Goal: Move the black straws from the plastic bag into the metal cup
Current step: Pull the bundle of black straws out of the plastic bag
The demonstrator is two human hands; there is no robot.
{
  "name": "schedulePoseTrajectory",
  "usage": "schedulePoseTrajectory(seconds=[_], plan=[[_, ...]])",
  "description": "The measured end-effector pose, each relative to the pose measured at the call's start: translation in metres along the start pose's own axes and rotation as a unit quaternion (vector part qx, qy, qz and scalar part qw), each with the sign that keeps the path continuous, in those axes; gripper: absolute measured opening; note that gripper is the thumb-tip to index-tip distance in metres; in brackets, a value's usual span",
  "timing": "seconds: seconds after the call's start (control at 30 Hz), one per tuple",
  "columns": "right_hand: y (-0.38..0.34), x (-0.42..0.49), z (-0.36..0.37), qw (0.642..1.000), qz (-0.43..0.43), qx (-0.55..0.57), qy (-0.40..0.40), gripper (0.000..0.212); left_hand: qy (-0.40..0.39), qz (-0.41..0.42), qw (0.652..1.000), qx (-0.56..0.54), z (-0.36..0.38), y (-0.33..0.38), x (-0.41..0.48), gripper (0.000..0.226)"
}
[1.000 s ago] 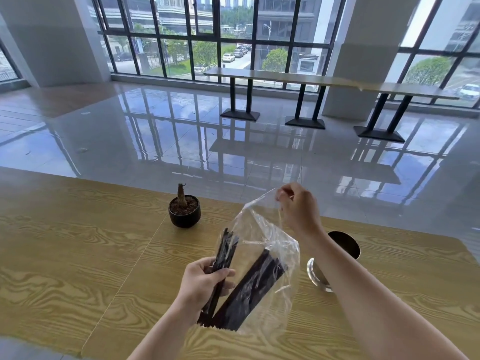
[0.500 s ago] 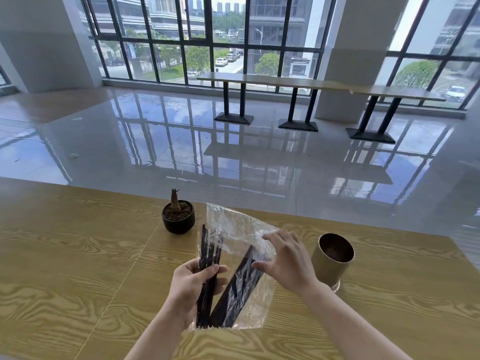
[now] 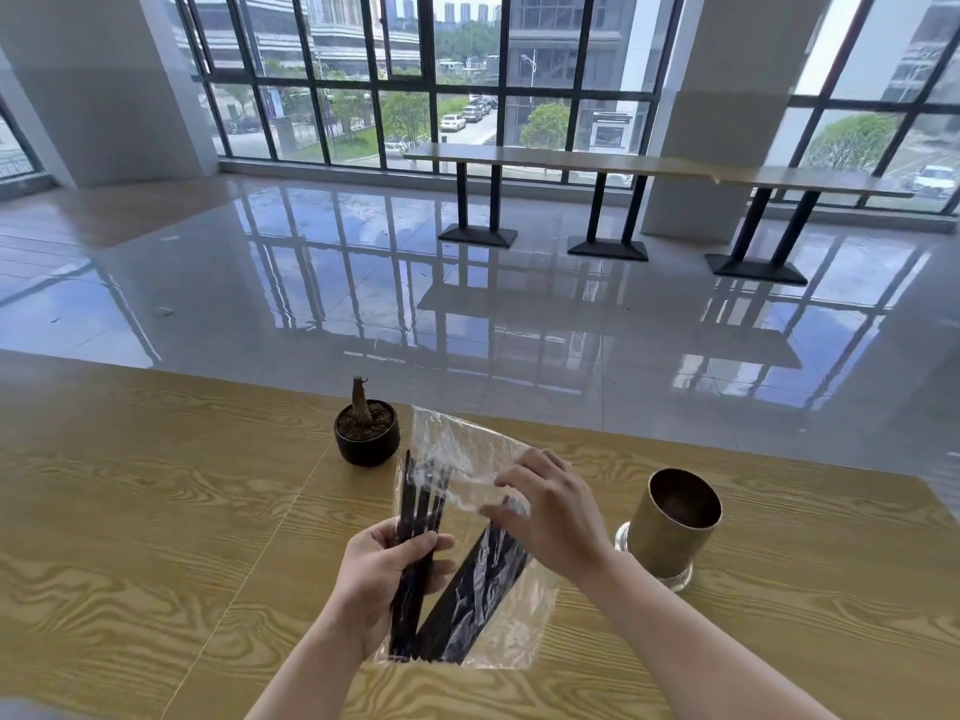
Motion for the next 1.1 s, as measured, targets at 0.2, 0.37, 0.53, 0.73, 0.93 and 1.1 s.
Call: schedulePoseTrajectory(seconds=[0.2,0.37,0.53,0.73,0.93,1.1], plan=[[-0.021,0.000,0.015,1.000,0.009,-0.013,0.009,0.024,-0.027,0.016,0.999,0.019,0.013,0.001,-0.004,0.017],[-0.012,0.007,-0.003,0.999,-0.003,0.021,0.047,0.013,-0.017,0.020,0.999,0.025,0.007,0.002,-0.002,0.013],[-0.023,0.001,0.017,0.999,-0.012,-0.015,-0.050,0.058,-0.034,0.033,0.999,0.027,0.017,0.007,-0.007,0.015],[-0.024,0.009,0.007,0.997,-0.026,-0.006,0.077,0.013,-0.027,0.038,0.998,0.041,0.023,0.007,-0.011,0.019],[-0.031,0.005,0.018,0.997,0.037,-0.058,0.017,0.061,-0.024,0.080,0.995,0.062,0.031,0.012,-0.013,0.003],[-0.027,0.016,-0.003,0.995,0.047,-0.009,0.082,0.016,-0.032,0.076,0.995,0.060,0.036,0.016,-0.015,0.008]])
Point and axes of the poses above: each hand's wrist, its own x-axis towards the middle knuckle, its own z-axis out of the palm, y = z × x, the point moved 8 cm from there along x, towards the middle knuckle, and after that the axes turned 7 degrees about y, right-handed, at the moved point
